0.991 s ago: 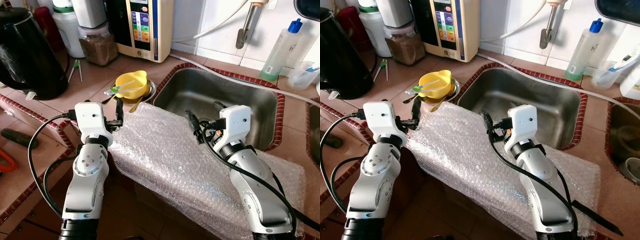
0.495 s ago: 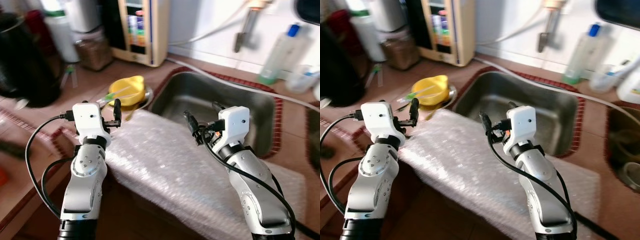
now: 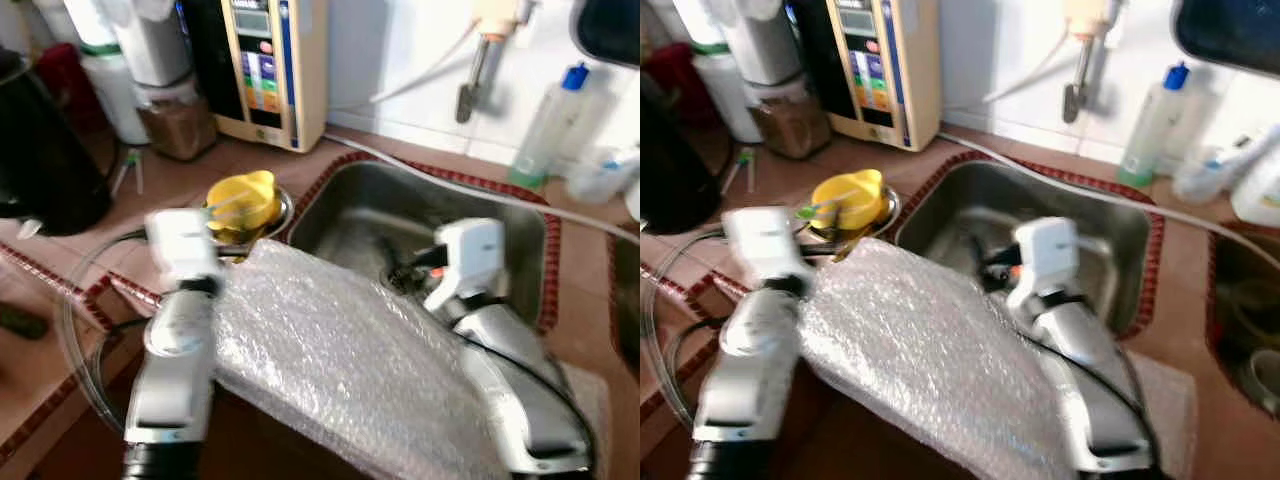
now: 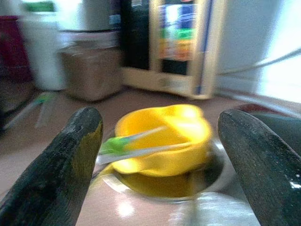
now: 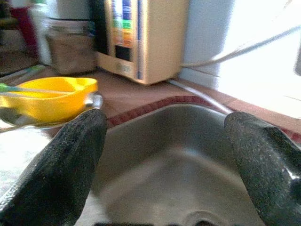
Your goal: Kitchen organization
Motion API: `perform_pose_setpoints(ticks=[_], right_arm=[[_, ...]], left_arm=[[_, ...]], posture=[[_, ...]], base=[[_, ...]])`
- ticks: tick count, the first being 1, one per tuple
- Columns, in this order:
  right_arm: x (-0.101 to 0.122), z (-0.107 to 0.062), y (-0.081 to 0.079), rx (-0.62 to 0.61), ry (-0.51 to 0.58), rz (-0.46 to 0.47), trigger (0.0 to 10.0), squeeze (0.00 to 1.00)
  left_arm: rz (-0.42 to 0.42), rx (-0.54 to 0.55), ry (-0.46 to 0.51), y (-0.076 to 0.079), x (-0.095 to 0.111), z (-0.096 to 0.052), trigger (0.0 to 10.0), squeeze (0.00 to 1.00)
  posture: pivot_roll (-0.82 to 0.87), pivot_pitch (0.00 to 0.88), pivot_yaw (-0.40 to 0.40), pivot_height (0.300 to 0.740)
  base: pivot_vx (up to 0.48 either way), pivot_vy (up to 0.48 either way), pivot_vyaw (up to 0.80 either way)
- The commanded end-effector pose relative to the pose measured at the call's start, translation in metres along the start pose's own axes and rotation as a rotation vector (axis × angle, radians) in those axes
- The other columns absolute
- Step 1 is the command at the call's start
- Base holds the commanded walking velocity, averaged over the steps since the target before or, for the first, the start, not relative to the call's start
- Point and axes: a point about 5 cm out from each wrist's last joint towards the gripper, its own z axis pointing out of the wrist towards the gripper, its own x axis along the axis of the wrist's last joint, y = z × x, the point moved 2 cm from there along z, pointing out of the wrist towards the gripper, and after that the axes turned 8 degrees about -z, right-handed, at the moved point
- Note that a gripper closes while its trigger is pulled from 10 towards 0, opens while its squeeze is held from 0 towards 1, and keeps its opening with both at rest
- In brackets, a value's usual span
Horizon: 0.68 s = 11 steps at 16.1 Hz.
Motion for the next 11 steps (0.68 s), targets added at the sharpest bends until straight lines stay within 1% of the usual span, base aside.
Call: perform_pose_setpoints(ticks=[1, 2, 4, 7, 9, 11], right_arm=[[0.0055, 0.0027, -0.0067, 0.021, 0.027, 0.009, 10.0, 0.0], [0.0055, 0.0026, -0.006, 0.018, 0.027, 0.008, 10.0, 0.0], [0.0048, 0.0017, -0.006, 0.019, 0.024, 0.008, 10.0, 0.0], [0.0037, 0.0004, -0.0069, 0.02, 0.019, 0.015, 10.0, 0.0], [0.0036, 0.0013, -0.0076, 0.029, 0.02, 0.037, 10.0, 0.0], [0.0049, 0.0018, -0.0093, 0.042, 0.024, 0.037, 10.0, 0.0]], left_arm=[[0.004, 0.038, 0.015, -0.0099, 0.0044, -0.0013, 10.0, 0.0], [-0.01, 0.04, 0.014, -0.0094, 0.0039, -0.001, 10.0, 0.0], [-0.002, 0.03, 0.016, -0.0074, 0.0043, -0.0008, 10.0, 0.0], [0.0, 0.038, 0.016, -0.0082, 0.004, -0.0003, 10.0, 0.0], [0.003, 0.062, 0.011, -0.0113, 0.0031, 0.0008, 10.0, 0.0], [0.011, 0.087, 0.003, -0.0156, 0.001, 0.0018, 10.0, 0.0]], posture=[[-0.1, 0.061, 0.021, 0.74], [-0.1, 0.062, 0.022, 0.74], [-0.11, 0.063, 0.025, 0.74], [-0.11, 0.063, 0.024, 0.74], [-0.1, 0.064, 0.021, 0.74], [-0.1, 0.065, 0.021, 0.74]], base=[[0.0, 0.0, 0.0], [0.0, 0.0, 0.0], [0.0, 0.0, 0.0], [0.0, 0.0, 0.0], [0.0, 0.0, 0.0], [0.0, 0.0, 0.0]])
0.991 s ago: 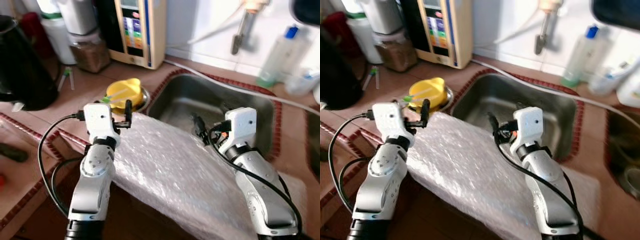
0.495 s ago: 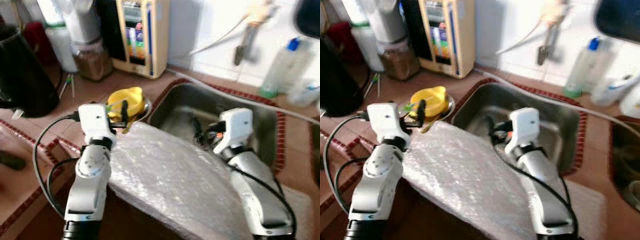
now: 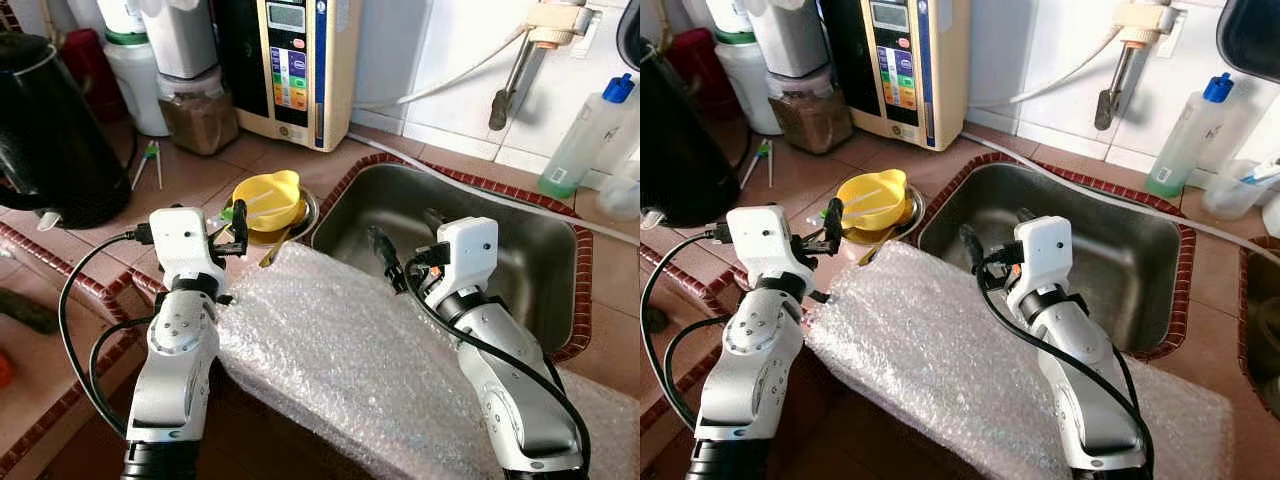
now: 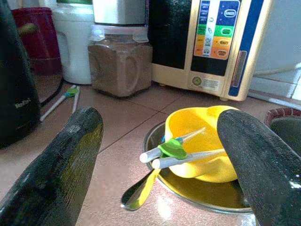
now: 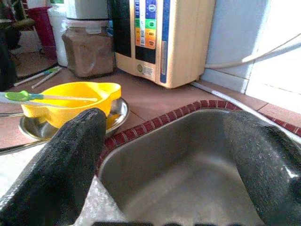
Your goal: Kitchen organization
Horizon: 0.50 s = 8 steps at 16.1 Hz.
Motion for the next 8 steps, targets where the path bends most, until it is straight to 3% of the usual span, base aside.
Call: perform_pose_setpoints(ticks=[1, 8], right_arm=[[0.0039, 0.0001, -0.0034, 0.025, 0.012, -0.005, 10.0, 0.0], [0.0033, -0.0005, -0.0069, 0.036, 0.016, 0.025, 10.0, 0.0]], left_arm=[[0.0, 0.027, -0.007, -0.0042, -0.0008, 0.0036, 10.0, 0.0], [0.007, 0.013, -0.018, -0.004, -0.0033, 0.0037, 10.0, 0.0]], posture=[[-0.1, 0.064, 0.021, 0.74], [-0.1, 0.065, 0.022, 0.74]], base=[[0.0, 0.0, 0.0], [0.0, 0.0, 0.0]])
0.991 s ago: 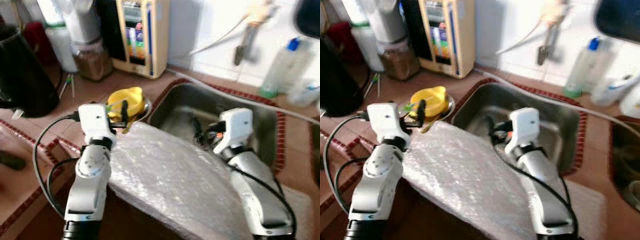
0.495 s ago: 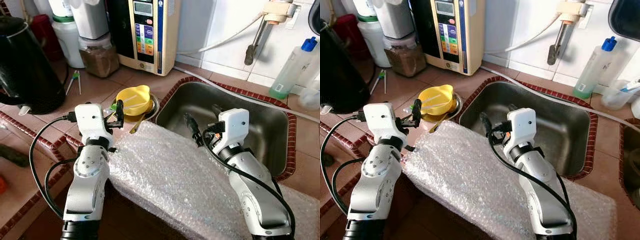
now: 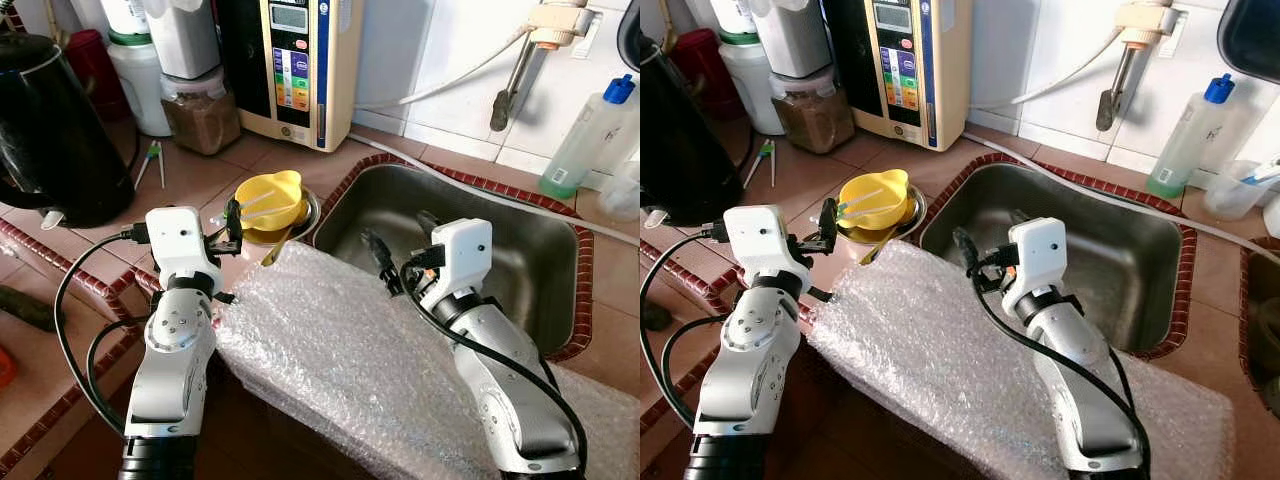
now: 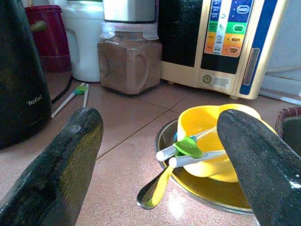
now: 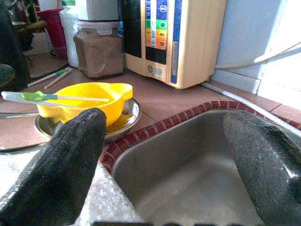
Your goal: Kitchen organization
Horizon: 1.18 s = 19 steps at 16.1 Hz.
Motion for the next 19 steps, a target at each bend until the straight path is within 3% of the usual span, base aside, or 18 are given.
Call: perform_pose_setpoints(ticks=[1, 4, 6, 9, 12, 13, 14, 15, 19], right_arm=[[0.004, -0.001, -0.001, 0.007, 0.011, 0.007, 10.0, 0.0], [0.006, 0.0, -0.006, 0.048, 0.021, 0.008, 10.0, 0.0], [0.011, -0.005, -0.02, 0.171, 0.038, 0.048, 10.0, 0.0], [0.013, -0.01, -0.023, 0.2, 0.035, 0.027, 10.0, 0.0], [0.012, -0.014, -0.024, 0.194, 0.023, 0.027, 10.0, 0.0], [0.012, -0.016, -0.026, 0.205, 0.019, 0.023, 10.0, 0.0], [0.012, -0.017, -0.028, 0.216, 0.016, 0.027, 10.0, 0.0], [0.012, -0.018, -0.03, 0.23, 0.013, 0.032, 10.0, 0.0], [0.01, -0.022, -0.04, 0.303, -0.007, 0.056, 10.0, 0.0]], left_arm=[[0.001, 0.008, -0.015, -0.003, -0.003, 0.002, 10.0, 0.0], [-0.015, 0.042, -0.013, -0.012, -0.002, 0.015, 10.0, 0.0], [-0.07, 0.039, -0.028, -0.015, -0.004, 0.028, 10.0, 0.0], [-0.107, -0.008, -0.057, -0.01, -0.006, 0.043, 10.0, 0.0], [-0.219, -0.062, -0.113, 0.002, -0.017, 0.05, 10.0, 0.0], [-0.239, -0.096, -0.124, 0.01, -0.019, 0.05, 7.2, 0.0], [-0.262, -0.102, -0.135, 0.012, -0.02, 0.051, 2.1, 0.0], [-0.284, -0.108, -0.14, 0.015, -0.021, 0.052, 0.0, 0.0], [-0.328, -0.128, -0.142, 0.019, -0.022, 0.056, 0.0, 0.0]], posture=[[-0.1, 0.063, 0.021, 0.74], [-0.1, 0.058, 0.019, 0.74], [-0.11, 0.058, 0.02, 0.74], [-0.13, 0.061, 0.027, 0.74], [-0.15, 0.074, 0.038, 0.74], [-0.15, 0.079, 0.041, 0.74], [-0.15, 0.08, 0.039, 0.74], [-0.15, 0.082, 0.039, 0.74], [-0.15, 0.086, 0.037, 0.74]], base=[[0.0, 0.0, 0.0], [0.0, 0.0, 0.0], [0.0, 0.0, 0.0], [0.0, 0.0, 0.0], [0.0, 0.0, 0.0], [0.0, 0.0, 0.0], [0.0, 0.0, 0.0], [0.0, 0.0, 0.0], [0.0, 0.0, 0.0]])
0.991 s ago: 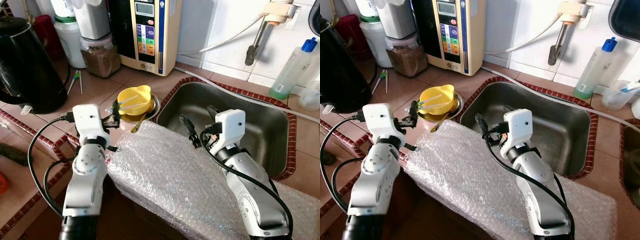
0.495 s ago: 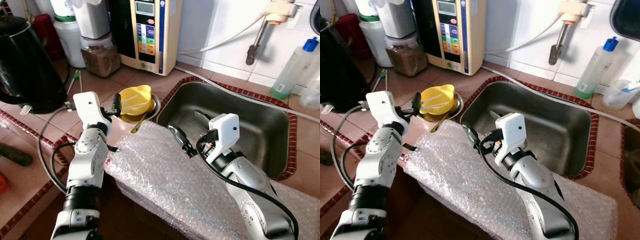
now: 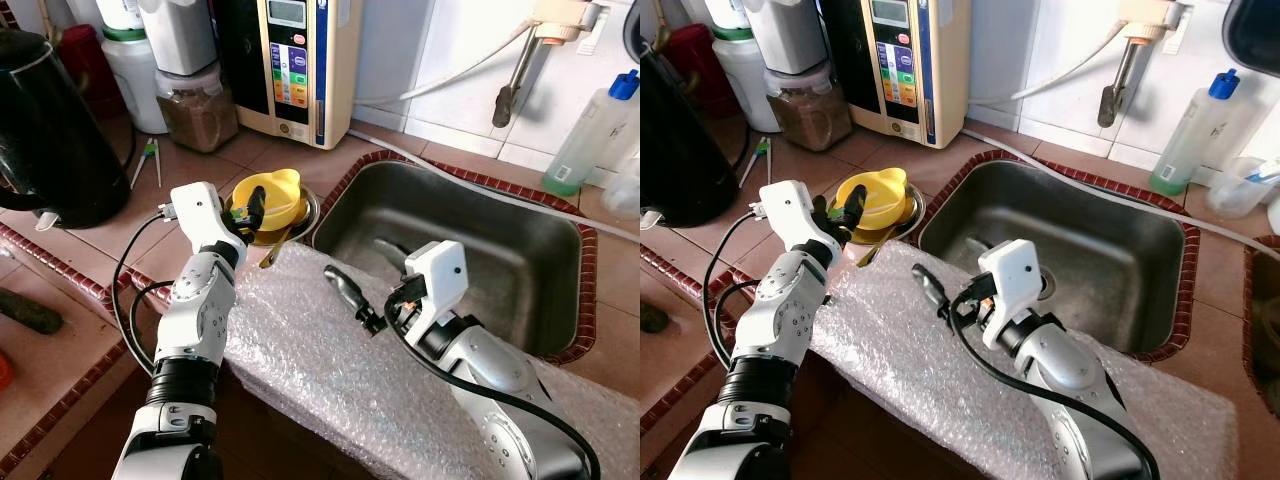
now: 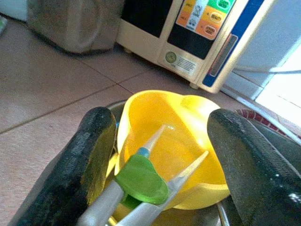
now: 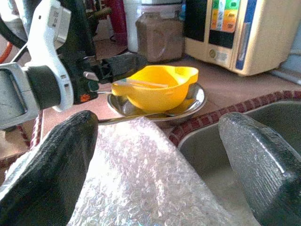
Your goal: Kitchen organization
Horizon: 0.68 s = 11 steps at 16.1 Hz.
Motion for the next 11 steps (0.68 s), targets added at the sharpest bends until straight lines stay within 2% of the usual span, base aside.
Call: perform_pose_setpoints(ticks=[1, 8, 11], right_arm=[[0.005, -0.002, -0.006, 0.036, 0.014, 0.009, 10.0, 0.0], [0.004, -0.001, -0.005, 0.017, 0.008, -0.02, 10.0, 0.0], [0.003, 0.0, 0.006, -0.046, 0.015, 0.05, 10.0, 0.0]], left_arm=[[-0.038, 0.01, -0.008, -0.001, 0.0, 0.002, 0.0, 0.0], [-0.125, 0.049, -0.009, -0.009, 0.0, 0.004, 0.0, 0.0], [-0.139, 0.05, -0.003, -0.01, 0.002, 0.005, 0.0, 0.0]], posture=[[-0.15, 0.086, 0.037, 0.74], [-0.14, 0.084, 0.038, 0.74], [-0.14, 0.084, 0.039, 0.74]], base=[[0.0, 0.0, 0.0], [0.0, 0.0, 0.0], [0.0, 0.0, 0.0]])
